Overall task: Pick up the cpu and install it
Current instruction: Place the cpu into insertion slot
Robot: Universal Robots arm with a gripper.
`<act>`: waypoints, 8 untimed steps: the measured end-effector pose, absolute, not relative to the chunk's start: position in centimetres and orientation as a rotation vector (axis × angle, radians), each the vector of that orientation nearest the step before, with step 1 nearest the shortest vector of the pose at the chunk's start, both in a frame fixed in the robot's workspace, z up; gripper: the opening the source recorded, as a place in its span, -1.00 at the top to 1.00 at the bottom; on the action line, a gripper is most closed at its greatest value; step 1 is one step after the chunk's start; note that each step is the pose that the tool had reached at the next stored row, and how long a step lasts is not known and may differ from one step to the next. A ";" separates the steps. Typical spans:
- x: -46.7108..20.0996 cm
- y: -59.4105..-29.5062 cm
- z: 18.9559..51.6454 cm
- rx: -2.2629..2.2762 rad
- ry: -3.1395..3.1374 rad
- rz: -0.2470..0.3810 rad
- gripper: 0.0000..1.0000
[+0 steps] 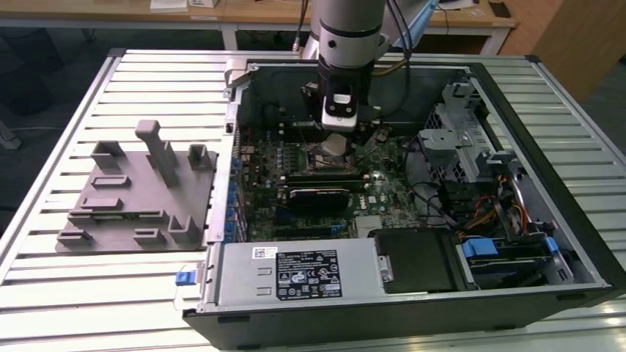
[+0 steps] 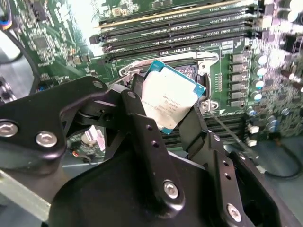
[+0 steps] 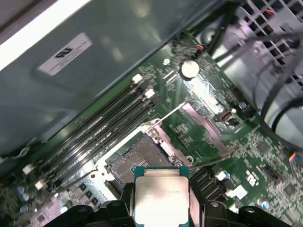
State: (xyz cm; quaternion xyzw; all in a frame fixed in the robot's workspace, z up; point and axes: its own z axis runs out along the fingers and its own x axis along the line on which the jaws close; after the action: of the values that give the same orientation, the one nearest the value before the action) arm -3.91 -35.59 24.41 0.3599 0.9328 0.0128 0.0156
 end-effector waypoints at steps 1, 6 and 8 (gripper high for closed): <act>-3.9 -35.6 24.4 1.145 2.891 0.039 -0.08; -3.9 -35.6 24.4 1.276 2.835 0.037 -0.08; -3.9 -35.6 24.4 1.327 2.811 0.036 -0.08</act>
State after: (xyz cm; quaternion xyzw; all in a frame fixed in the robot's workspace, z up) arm -3.91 -35.59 24.36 0.4267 0.9042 0.0116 0.0165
